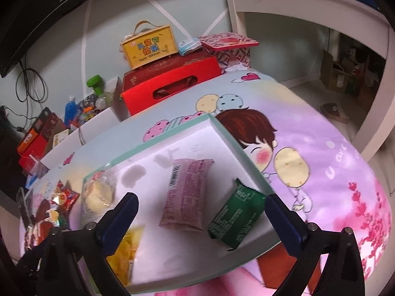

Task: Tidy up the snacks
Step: 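Move both tools back toward the remaining snacks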

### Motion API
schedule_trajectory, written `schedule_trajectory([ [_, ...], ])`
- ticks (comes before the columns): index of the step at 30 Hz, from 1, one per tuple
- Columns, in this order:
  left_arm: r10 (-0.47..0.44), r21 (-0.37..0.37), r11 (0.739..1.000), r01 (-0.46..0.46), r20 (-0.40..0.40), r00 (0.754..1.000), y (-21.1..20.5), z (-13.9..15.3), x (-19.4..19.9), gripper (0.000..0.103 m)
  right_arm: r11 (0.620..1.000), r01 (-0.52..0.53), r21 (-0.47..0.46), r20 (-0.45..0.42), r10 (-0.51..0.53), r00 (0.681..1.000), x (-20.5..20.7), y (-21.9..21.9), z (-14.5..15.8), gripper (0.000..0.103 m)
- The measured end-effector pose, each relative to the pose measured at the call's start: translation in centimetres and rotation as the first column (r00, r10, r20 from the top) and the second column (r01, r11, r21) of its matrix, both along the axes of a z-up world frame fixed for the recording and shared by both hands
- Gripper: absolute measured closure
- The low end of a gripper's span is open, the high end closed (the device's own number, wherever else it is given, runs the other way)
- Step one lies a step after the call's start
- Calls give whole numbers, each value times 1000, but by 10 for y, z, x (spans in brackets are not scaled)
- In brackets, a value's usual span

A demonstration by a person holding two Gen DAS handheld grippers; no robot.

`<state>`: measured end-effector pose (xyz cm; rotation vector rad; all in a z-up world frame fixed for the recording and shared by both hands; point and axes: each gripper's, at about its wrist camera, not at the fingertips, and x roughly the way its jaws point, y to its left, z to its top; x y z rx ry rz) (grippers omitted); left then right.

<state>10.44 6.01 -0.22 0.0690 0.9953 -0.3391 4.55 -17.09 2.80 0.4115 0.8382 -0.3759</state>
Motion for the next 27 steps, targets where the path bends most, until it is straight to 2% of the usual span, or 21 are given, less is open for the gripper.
schedule_trajectory([
  [6, 9, -22, 1000, -9, -22, 1000, 10, 3, 3, 3, 997, 13, 80, 23, -15, 1000, 0, 0, 2, 0],
  [9, 34, -63, 997, -37, -45, 998, 20, 5, 5, 3, 993, 7, 122, 40, -12, 999, 0, 2, 3, 0],
  [14, 86, -66, 994, -88, -32, 996, 43, 14, 7, 3, 997, -46, 67, 42, 43, 998, 8, 24, 7, 0],
  [19, 146, -104, 983, -149, -44, 988, 73, 17, 10, 3, 993, -110, 48, 48, 108, 993, 15, 50, 10, 0],
  [23, 219, -69, 973, -221, -33, 975, 100, 17, 9, 3, 984, -175, 29, 45, 173, 984, 22, 78, 11, 0],
  [27, 287, -76, 954, -291, -56, 956, 136, 13, 8, 3, 968, -251, 28, 46, 250, 967, 29, 108, 11, 0],
])
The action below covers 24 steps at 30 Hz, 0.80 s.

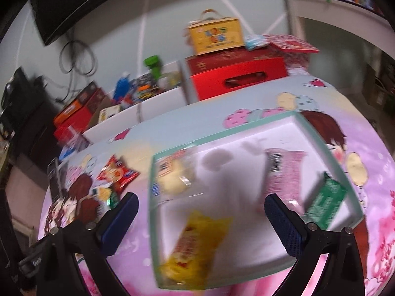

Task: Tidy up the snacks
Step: 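Move both tools back toward the remaining snacks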

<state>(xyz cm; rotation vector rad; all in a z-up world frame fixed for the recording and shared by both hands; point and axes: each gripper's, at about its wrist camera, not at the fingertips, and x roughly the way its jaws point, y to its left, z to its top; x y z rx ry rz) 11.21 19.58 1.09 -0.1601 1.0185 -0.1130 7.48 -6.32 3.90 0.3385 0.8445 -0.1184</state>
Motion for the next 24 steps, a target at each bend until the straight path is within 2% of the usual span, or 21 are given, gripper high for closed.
schedule_trajectory([
  [5, 101, -6, 995, -101, -29, 994, 44, -8, -2, 3, 996, -89, -13, 1, 89, 996, 7, 39, 0, 2],
  [11, 173, -4, 985, -174, -56, 983, 79, -17, -7, 3, 981, -194, -14, -4, 194, 981, 11, 83, -3, 8],
  [17, 212, -4, 977, -213, -91, 973, 98, -29, -11, 3, 960, -281, -11, -28, 281, 959, 13, 121, -14, 16],
  [24, 227, -11, 973, -231, -134, 965, 103, -45, -10, 4, 931, -365, -6, -103, 363, 926, 20, 154, -42, 25],
])
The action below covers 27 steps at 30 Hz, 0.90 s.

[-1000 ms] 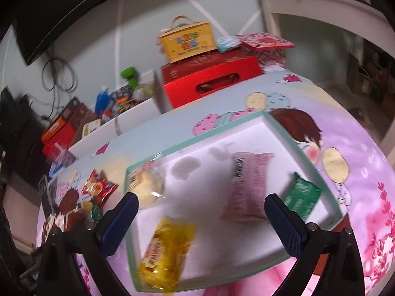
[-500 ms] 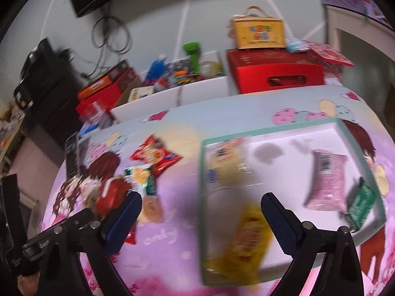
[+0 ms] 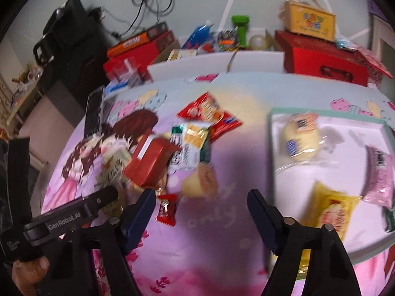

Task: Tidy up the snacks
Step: 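Move both tools back toward the remaining snacks, then grasp the small red candy with the right tool while the left tool approaches the green-white pack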

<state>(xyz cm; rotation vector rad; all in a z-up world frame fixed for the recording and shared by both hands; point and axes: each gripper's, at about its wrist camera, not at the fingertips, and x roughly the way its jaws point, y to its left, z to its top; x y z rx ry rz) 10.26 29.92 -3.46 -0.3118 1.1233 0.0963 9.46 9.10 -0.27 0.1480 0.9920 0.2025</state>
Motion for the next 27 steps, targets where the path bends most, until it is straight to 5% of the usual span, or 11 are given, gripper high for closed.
schedule_trajectory([
  [15, -1, -9, 1000, 0, -75, 997, 2, -27, 10, 6, 994, -101, -49, -85, 96, 992, 13, 38, -47, 40],
  [25, -7, 14, 1000, 8, -97, 995, 1, -34, 12, 7, 991, -123, -51, -83, 118, 989, 15, 45, -55, 65],
  [27, -8, 24, 1000, 10, -99, 995, -1, -34, 14, 21, 991, -124, -51, -82, 120, 989, 15, 45, -55, 69],
])
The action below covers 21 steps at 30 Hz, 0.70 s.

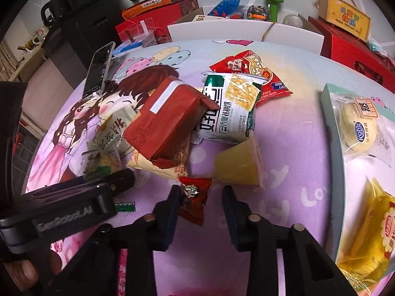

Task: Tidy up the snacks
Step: 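Grasp the small red candy with the right tool while the left tool approaches the green-white pack, then grasp the green-white snack pack with the left tool while the right tool holds the red candy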

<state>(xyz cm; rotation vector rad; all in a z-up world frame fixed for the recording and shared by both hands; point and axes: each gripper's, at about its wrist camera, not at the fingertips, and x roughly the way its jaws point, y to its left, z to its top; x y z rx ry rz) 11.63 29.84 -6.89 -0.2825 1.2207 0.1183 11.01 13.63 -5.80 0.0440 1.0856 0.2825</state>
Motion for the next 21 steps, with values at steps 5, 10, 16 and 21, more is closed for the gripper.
schedule_trajectory([
  [5, 2, 20, 1000, -2, -4, 1000, 0, 0, -1, 26, 1000, -1, 7, 2, 1, 1000, 1, -1, 0, 77],
  [10, -9, 30, 1000, 9, 2, 1000, -5, 2, -1, 44, 1000, -3, 13, 1, 3, 1000, 0, -3, 0, 82],
  [16, -13, 29, 999, 13, 6, 1000, -3, 5, -2, 49, 1000, -4, 21, 7, 3, 1000, -2, -6, 4, 84],
  [21, -38, 26, 999, 37, 17, 999, -9, 9, -2, 50, 999, -2, 38, 16, 2, 1000, -4, -9, 12, 85],
])
